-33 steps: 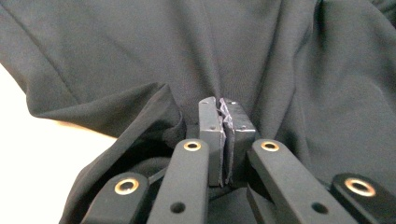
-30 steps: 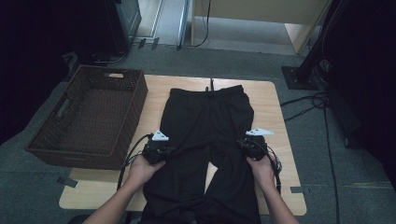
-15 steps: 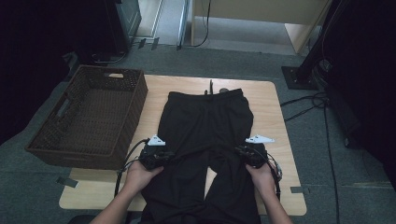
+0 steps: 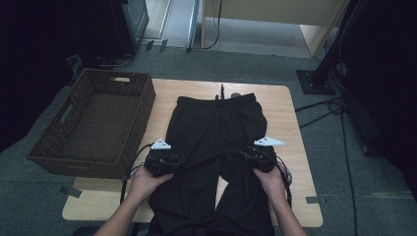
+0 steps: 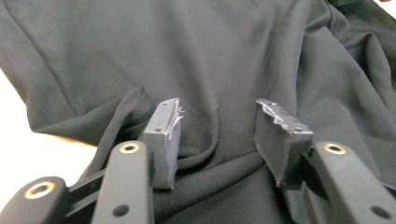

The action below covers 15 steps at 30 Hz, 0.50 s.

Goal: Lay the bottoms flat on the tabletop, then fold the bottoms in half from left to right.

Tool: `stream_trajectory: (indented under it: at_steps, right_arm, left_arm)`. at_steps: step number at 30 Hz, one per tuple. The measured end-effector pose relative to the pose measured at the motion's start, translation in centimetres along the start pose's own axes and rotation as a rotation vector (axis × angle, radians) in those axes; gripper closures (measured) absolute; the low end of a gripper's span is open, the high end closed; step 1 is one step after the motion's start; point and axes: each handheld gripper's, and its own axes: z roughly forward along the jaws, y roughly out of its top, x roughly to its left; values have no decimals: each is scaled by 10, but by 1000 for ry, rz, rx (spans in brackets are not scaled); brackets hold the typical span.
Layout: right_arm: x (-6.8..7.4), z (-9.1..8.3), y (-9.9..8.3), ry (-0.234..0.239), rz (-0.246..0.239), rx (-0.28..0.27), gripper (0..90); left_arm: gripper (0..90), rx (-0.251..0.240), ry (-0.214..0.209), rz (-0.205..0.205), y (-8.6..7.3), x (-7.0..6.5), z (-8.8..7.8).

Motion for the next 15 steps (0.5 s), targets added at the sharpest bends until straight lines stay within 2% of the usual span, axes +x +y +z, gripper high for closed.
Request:
stream_trajectory:
  at_steps: [4, 11, 15]
  right_arm:
    - [2, 2, 4, 7, -10, -1, 524]
    - [5, 8, 12, 29, -3, -16, 517]
    - [9, 15, 19, 45, -21, 14, 515]
  left_arm:
    - [434, -9, 8, -15, 0, 3, -3]
    - [424, -5, 20, -37, -5, 7, -8]
    - [423, -6, 33, -38, -8, 8, -12]
